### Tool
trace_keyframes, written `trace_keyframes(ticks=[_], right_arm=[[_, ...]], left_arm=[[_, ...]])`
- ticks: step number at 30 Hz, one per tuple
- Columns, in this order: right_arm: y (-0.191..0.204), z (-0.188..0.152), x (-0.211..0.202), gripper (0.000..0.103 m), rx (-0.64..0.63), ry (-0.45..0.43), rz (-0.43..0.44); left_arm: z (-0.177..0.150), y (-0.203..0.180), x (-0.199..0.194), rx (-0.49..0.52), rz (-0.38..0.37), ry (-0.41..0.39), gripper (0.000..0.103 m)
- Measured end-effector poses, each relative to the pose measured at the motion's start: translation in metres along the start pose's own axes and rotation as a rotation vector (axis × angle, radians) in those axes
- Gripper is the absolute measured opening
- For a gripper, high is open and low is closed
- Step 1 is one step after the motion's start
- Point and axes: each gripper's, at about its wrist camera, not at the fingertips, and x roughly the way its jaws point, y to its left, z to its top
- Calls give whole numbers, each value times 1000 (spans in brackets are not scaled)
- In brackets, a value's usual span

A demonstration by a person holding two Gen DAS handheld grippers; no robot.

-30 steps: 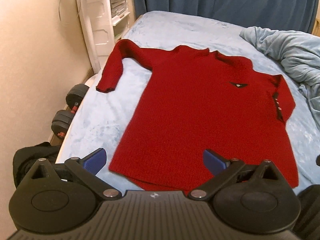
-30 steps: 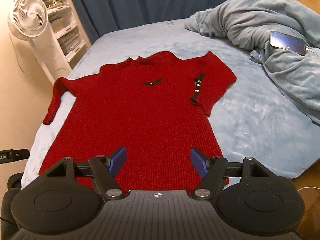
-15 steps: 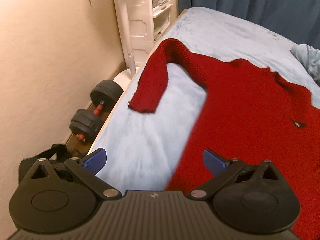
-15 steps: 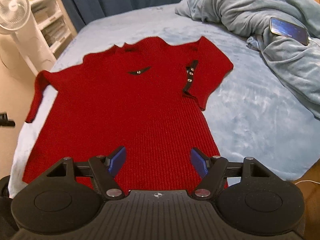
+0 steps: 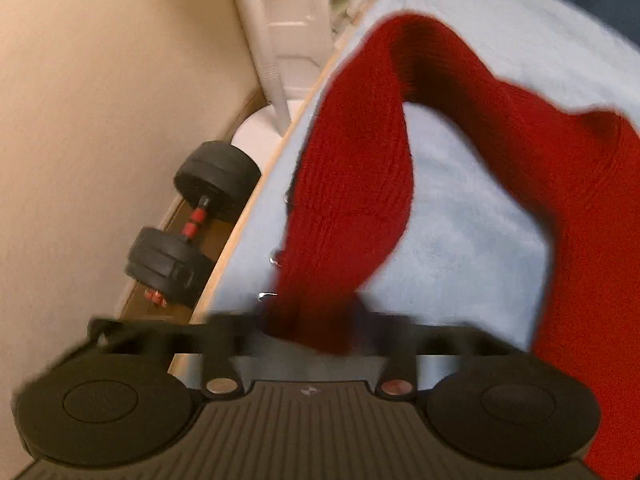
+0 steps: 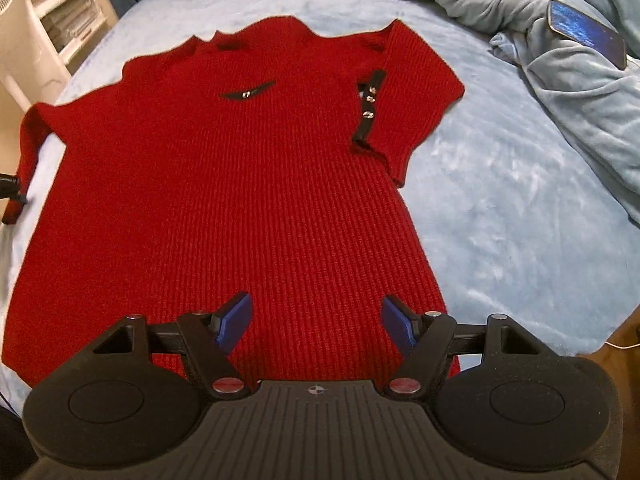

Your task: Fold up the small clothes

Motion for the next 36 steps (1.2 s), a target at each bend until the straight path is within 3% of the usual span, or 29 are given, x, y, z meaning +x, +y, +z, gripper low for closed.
trace_keyframes(ticks=[2, 6, 8, 11, 15, 18, 21, 28, 30, 31, 32, 34, 36], right_arm=[[3, 2, 5, 73, -14, 5, -7], [9, 5, 13, 73, -26, 8, 4], [11, 5, 16, 73, -31, 7, 15], [14, 1, 18, 73, -24, -1, 8], [11, -2, 22, 73, 12, 15, 12], [3, -2, 22, 73, 52, 25, 25], [-6, -4, 20, 73, 70, 7, 18], [-20, -13, 13, 73, 19, -69, -62], [-26, -15, 13, 73, 29, -63, -65], [-29, -15, 14, 73, 38, -57, -65], [-33, -15, 14, 73, 49, -48, -66], [-41, -16, 14, 73, 64, -38, -67], [-48, -20, 13, 73, 70, -42, -72]], left_arm=[[11, 9, -8, 14, 11, -19, 24], [54, 59, -50, 40, 205, -175, 24], [81, 92, -75, 8, 251, -221, 23], [112, 120, -107, -22, 279, -224, 23], [130, 106, -128, 52, 274, -157, 23], [138, 76, -141, 62, 182, -118, 23], [135, 21, -173, 113, 47, -148, 23], [92, -187, -251, 308, -386, -219, 24], [70, -242, -251, 345, -499, -215, 42], [59, -267, -247, 371, -516, -208, 78], [49, -285, -243, 402, -499, -205, 103], [31, -303, -238, 462, -433, -263, 103], [29, -291, -230, 466, -396, -292, 103]])
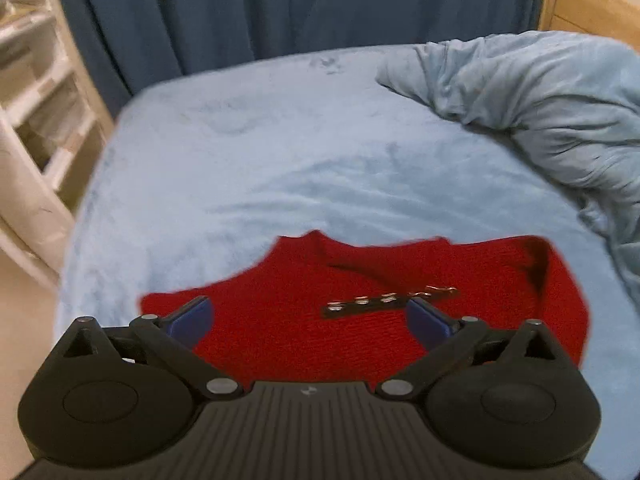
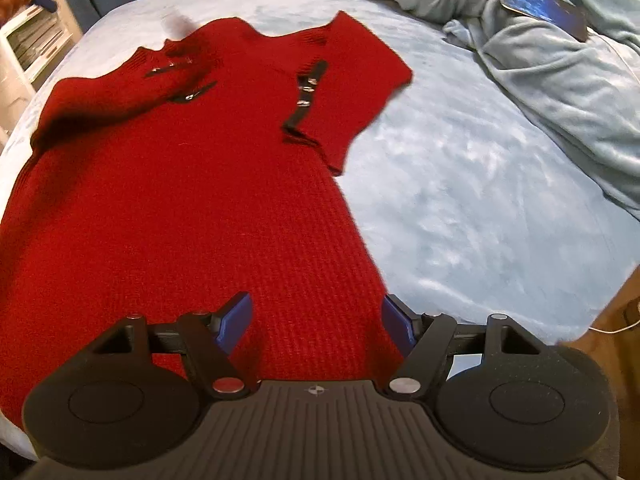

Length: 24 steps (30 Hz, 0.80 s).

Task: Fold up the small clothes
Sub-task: 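Grasp the cardigan sleeve with the right gripper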

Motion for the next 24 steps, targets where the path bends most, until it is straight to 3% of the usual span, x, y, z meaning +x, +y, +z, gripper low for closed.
trace_keyframes(ticks=[5, 8, 12, 15, 20, 24], right_arm=[[-9, -5, 11, 73, -6, 25, -22], [-9, -1, 10, 73, 32, 19, 3], [2, 5, -9, 73, 34, -33, 47], [10, 6, -25, 73, -1, -69, 62], [14, 3, -46, 73, -23, -110, 60], [8, -1, -51, 73, -19, -110, 37]], left_arm=[[-29, 95, -10, -161, 129, 49, 103], [-80, 144, -27, -266, 214, 103, 103], [-151, 175, -44, -337, 311, 188, 103], [-185, 182, -56, -336, 326, 211, 103], [-171, 169, -44, -316, 299, 163, 103], [-128, 136, 4, -270, 269, 129, 103]])
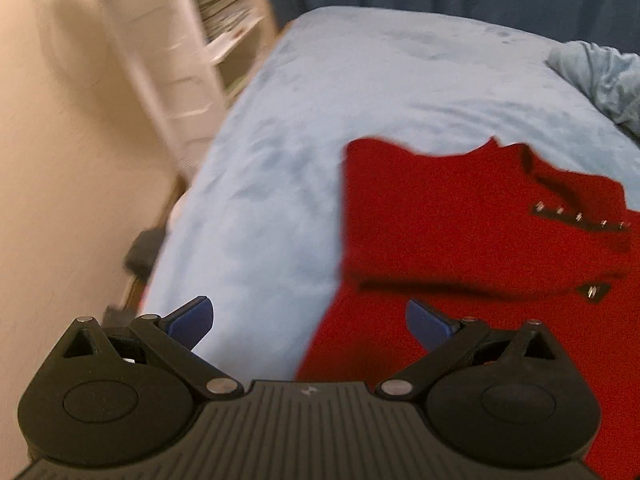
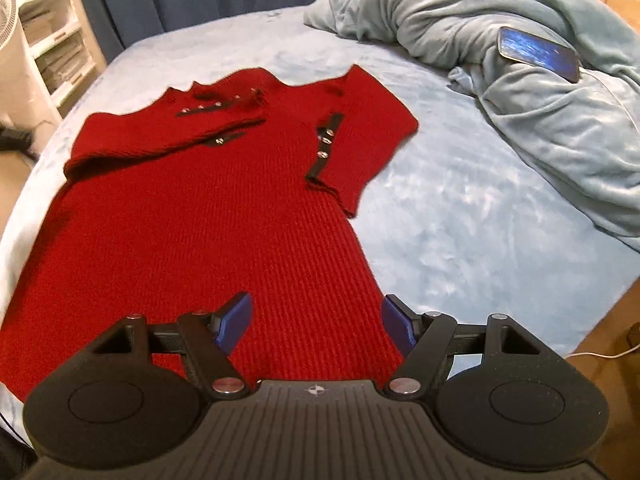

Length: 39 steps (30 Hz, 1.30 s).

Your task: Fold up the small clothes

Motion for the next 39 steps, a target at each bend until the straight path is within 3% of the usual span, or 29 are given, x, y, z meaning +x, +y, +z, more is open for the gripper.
trace_keyframes(ticks=[5, 8, 10, 12, 13, 15, 18, 22, 25, 28, 29, 30, 31, 32, 35, 36, 39], right_arm=[[-13, 4, 14, 73, 8, 29, -53], [-21, 11, 26, 73, 18, 47, -79], [-27, 15, 34, 73, 24, 52, -91], [-31, 18, 42, 73, 31, 58, -99], [-34, 20, 46, 73, 34, 60, -100], [-39, 26, 56, 73, 29, 61, -94], [-47, 40, 70, 73, 17, 19, -86], [-53, 66, 99, 74, -30, -62, -55], [-44, 81, 132, 77, -57, -62, 32], [-30, 87, 169, 78, -62, -6, 85], [-26, 87, 179, 69, -73, -2, 83], [-23, 87, 186, 53, -88, -13, 80], [-22, 89, 190, 17, -107, -20, 81], [-27, 95, 191, 16, -92, -5, 78], [-57, 116, 169, 11, 82, -5, 178], [-66, 125, 156, 7, 100, -27, 198], [-94, 154, 118, 6, 135, -137, 177]], left_arm=[[44, -63, 55, 79, -20, 0, 103], [59, -84, 95, 87, -15, 43, 103], [57, -84, 121, 88, -3, 82, 103], [47, -74, 146, 99, 75, 129, 103], [42, -64, 156, 85, 71, 149, 103], [38, -37, 159, -52, -26, 173, 103], [42, -18, 146, -145, -50, 219, 103], [34, -3, 86, -111, -38, 114, 103], [6, 16, 37, -109, -76, 85, 103], [-33, 40, -6, -151, -113, 100, 103], [-47, 48, -16, -166, -117, 113, 103], [-63, 56, -26, -186, -114, 127, 103], [-76, 62, -34, -201, -106, 141, 103], [-89, 68, -42, -212, -91, 152, 103], [-116, 82, -69, -192, -13, 141, 103], [-122, 85, -78, -191, 17, 119, 103], [-132, 90, -97, -224, 39, 95, 103]])
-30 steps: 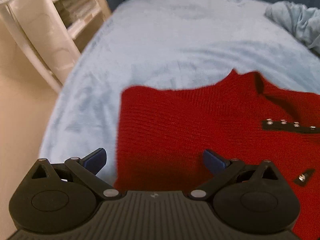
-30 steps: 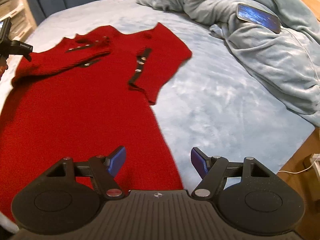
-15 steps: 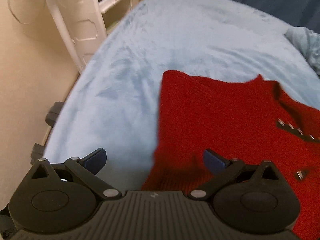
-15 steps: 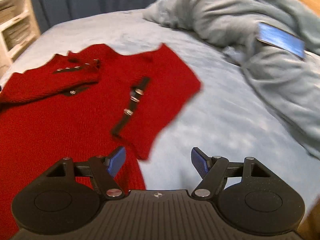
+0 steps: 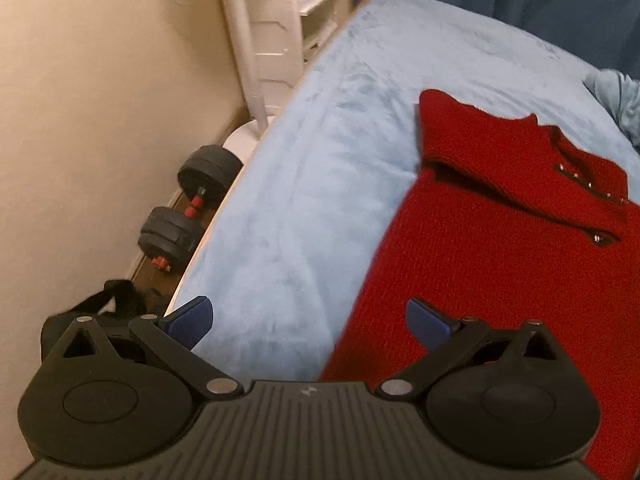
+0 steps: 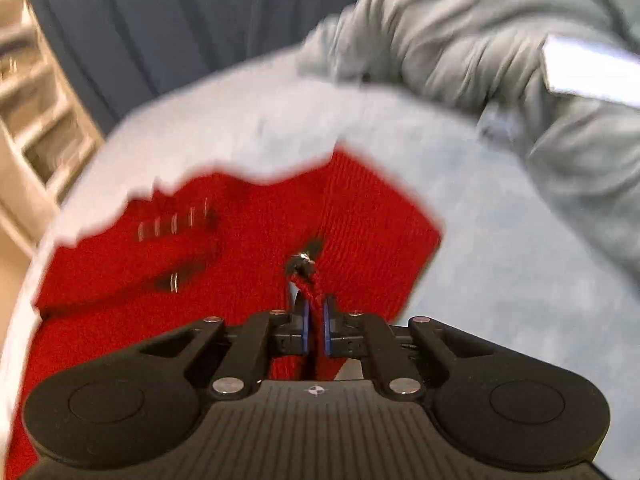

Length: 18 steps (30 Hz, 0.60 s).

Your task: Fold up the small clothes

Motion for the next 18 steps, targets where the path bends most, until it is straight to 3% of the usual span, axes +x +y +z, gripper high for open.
trace_keyframes(ticks=[6, 10, 13, 15, 18], right_arm=[[-45, 81, -44, 6, 57, -190, -161], [-71, 141, -62, 6, 72, -320, -353], [-96, 157, -74, 6, 156, -364, -475], [-107, 162, -70, 6, 177, -353, -503], [-111, 148, -39, 6, 97, -247, -554]], left_arm=[[-2, -16, -24, 11, -61, -18, 103], [-2, -30, -33, 45, -76, -29, 103], [-1, -37, -31, 52, -69, -24, 103], [-1, -40, -27, 57, -70, -12, 103], [-2, -44, -18, 58, -66, 13, 103]])
